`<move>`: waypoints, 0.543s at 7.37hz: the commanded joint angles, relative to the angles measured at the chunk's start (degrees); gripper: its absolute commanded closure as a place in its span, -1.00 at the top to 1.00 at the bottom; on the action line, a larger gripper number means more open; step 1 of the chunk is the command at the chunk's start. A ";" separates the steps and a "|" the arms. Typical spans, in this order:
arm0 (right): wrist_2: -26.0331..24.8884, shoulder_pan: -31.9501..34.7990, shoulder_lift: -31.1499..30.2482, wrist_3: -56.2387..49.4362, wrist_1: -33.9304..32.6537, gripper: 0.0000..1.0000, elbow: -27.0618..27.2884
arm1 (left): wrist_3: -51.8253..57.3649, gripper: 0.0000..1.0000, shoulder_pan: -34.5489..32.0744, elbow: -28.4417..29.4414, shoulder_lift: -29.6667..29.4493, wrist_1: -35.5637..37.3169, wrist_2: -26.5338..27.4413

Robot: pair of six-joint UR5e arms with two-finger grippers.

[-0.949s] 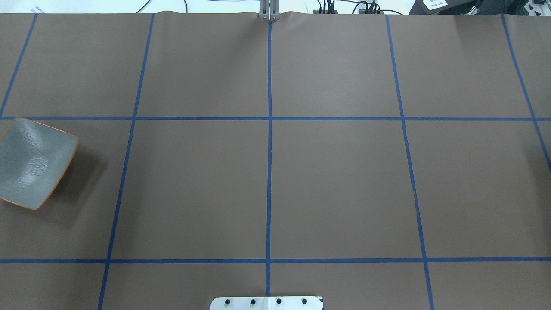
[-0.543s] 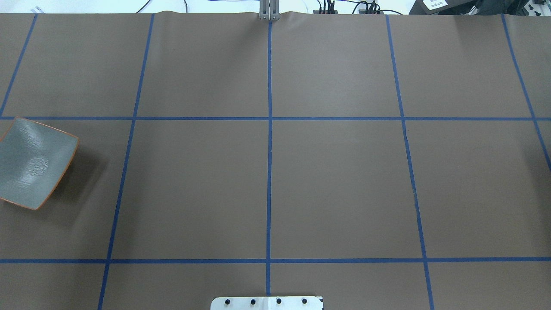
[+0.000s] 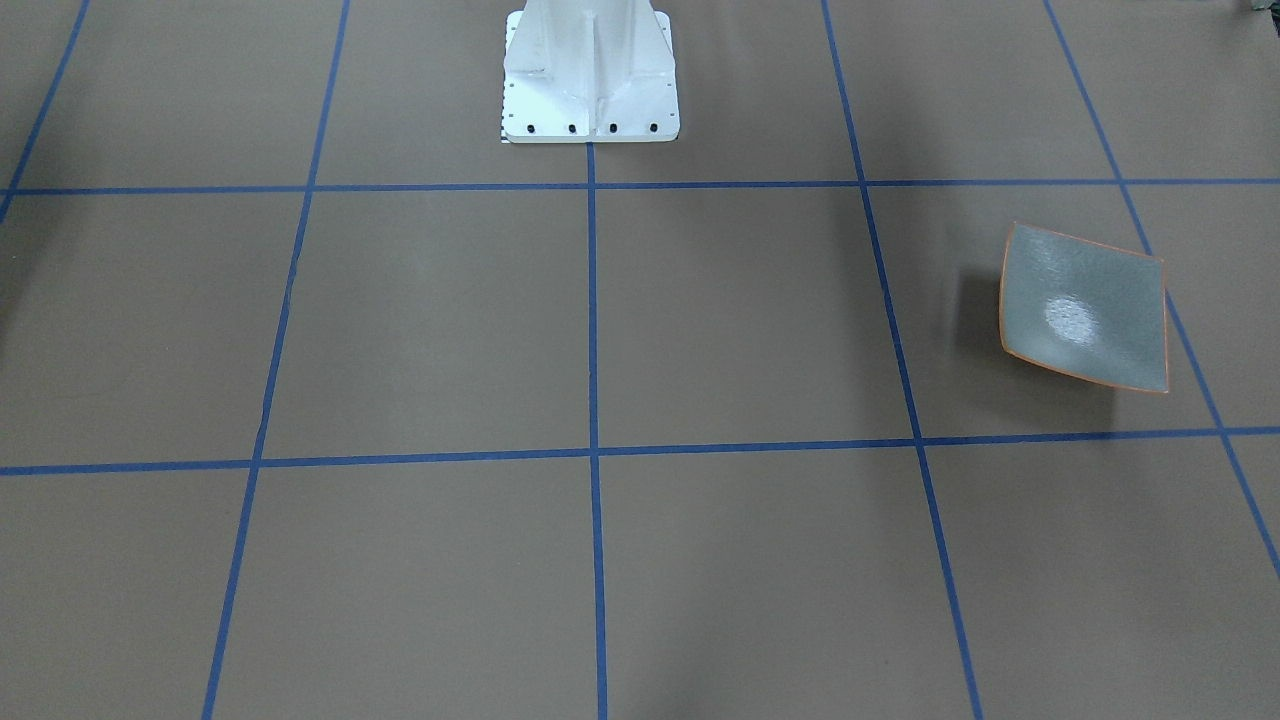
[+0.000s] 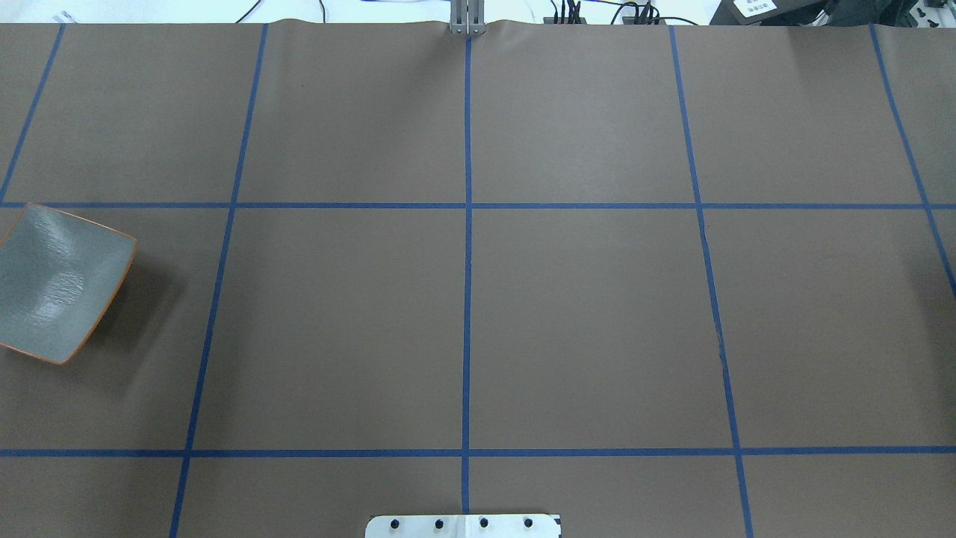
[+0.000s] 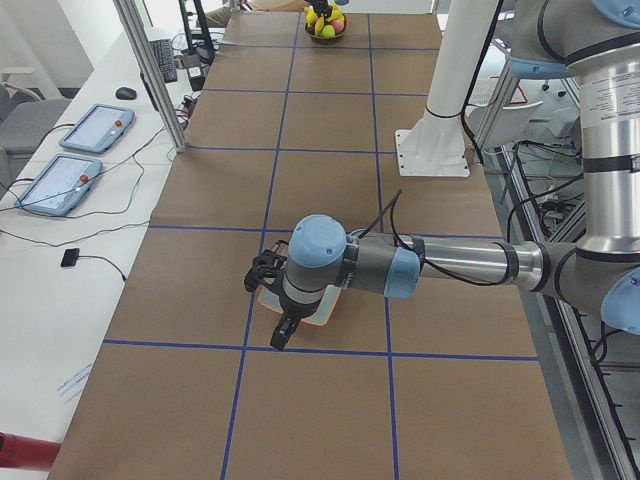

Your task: Transfer all bananas from basket to plate

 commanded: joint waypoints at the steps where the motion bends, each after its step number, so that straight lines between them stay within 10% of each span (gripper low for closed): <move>1: 0.53 -0.04 1.55 0.12 -0.17 -1.00 0.52 | 0.00 0.99 0.00 0.05 0.08 -0.10 0.00; 4: 2.03 0.05 4.80 0.29 -0.78 -1.00 0.70 | -0.09 0.99 0.00 -0.13 0.08 -0.10 0.00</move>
